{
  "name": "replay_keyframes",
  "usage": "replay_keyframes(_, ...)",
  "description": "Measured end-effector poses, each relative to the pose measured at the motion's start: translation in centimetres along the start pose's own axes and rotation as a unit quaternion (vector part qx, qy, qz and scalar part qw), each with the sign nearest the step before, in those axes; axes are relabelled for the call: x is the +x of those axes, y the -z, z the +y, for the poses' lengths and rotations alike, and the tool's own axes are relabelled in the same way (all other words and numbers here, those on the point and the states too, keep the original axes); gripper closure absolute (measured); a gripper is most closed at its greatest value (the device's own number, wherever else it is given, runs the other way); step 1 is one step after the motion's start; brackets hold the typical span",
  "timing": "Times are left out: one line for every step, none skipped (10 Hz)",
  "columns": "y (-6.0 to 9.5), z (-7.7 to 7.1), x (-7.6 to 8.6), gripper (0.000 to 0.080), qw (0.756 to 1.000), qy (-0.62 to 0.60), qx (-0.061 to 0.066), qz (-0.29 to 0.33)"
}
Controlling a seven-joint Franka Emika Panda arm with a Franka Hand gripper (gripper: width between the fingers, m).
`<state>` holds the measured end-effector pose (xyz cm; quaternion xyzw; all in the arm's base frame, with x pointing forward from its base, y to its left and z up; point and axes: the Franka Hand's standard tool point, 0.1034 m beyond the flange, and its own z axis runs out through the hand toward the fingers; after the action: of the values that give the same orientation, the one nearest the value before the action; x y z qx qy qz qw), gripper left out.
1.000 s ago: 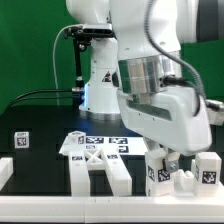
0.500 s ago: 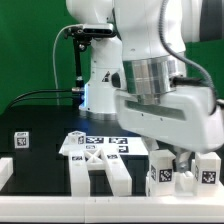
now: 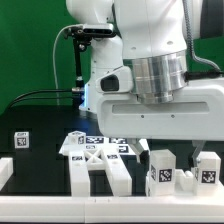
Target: Assemble chair
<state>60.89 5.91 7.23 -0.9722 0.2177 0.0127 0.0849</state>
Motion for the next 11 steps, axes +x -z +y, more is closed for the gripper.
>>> replay_keyframes(-0.03,0.31,0.33,0.0151,0.996,0.082,-0.008,0.013)
replay_keyframes(0.02,0.36,0.5,0.0151,0.99,0.14,-0.02,0.018)
replay_keyframes(-0.01,0.26,0.42,0.0151,0.987,0.159,-0.027,0.019)
replay_keyframes(-0.06,-0.01,0.26,0.0151,0.985,0.17,-0.033,0.019)
replay_keyframes(-0.11,-0.27,0.1,0.0151,0.984,0.175,-0.035,0.019)
replay_keyframes(-0.15,-0.41,0.07,0.0151,0.983,0.177,-0.035,0.021)
replay_keyframes(-0.15,-0.39,0.09,0.0151,0.986,0.165,-0.034,0.021)
replay_keyframes(-0.14,-0.33,0.12,0.0286,0.986,0.164,-0.034,0.021)
replay_keyframes(-0.14,-0.35,0.12,0.0286,0.99,0.132,-0.033,0.022)
replay_keyframes(-0.08,-0.1,0.26,0.0425,0.996,0.084,-0.032,0.025)
replay_keyframes(-0.11,0.24,0.4,0.0508,0.998,0.041,-0.033,0.026)
